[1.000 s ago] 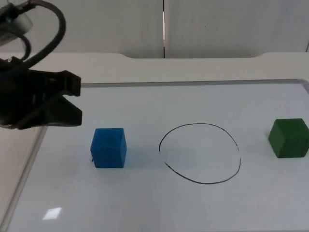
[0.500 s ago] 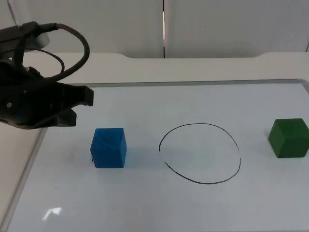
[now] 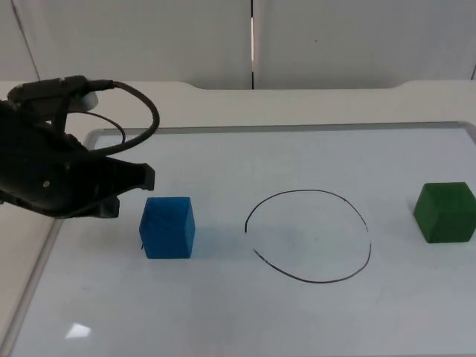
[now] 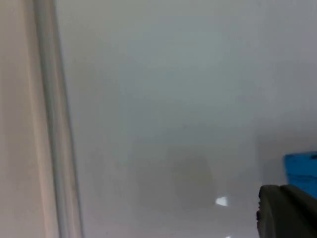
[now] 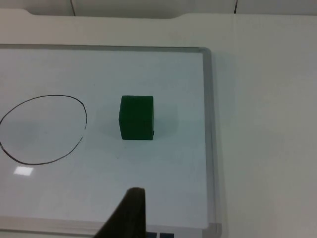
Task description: Push the two cubes into the marked area.
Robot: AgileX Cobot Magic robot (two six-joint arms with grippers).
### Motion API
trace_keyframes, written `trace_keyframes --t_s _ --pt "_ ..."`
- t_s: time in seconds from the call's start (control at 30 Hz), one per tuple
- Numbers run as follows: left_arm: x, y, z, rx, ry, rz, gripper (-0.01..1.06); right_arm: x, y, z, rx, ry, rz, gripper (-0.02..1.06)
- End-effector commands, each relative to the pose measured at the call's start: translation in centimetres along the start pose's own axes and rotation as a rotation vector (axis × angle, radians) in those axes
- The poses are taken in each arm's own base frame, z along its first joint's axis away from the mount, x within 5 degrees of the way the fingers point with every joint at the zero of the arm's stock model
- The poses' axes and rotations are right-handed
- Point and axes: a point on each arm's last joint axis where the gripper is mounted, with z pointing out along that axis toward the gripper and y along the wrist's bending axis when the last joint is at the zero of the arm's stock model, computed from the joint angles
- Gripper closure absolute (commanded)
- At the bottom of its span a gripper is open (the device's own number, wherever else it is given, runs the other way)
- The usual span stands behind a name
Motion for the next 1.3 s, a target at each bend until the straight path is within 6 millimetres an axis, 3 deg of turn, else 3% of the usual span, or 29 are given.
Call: trace_keyframes --t_s 0.0,0.37,0.6,1.0,1.27 --pt "0.2 0.1 0.8 -0.016 0.013 -0.001 1.05 0.0 0.0 0.0 -0.007 -0.006 0.002 -0.01" --pt "1.4 0.4 2.6 -0.030 0.082 -0.001 1.05 0.0 0.0 0.0 -0.005 -0.005 0.001 -0.01" --pt "1.5 0.3 2.6 -0.016 0.094 -0.012 1.05 0.0 0.0 0.0 -0.005 -0.005 0.001 -0.01" --pt "1.9 -2.2 2.8 -0.039 0.052 0.055 1.05 0.0 0.0 0.0 -0.003 -0.005 0.001 -0.01" --pt "1.3 -3.4 2.7 0.036 0.068 0.038 1.05 0.0 0.0 0.0 -0.003 -0.005 0.001 -0.01"
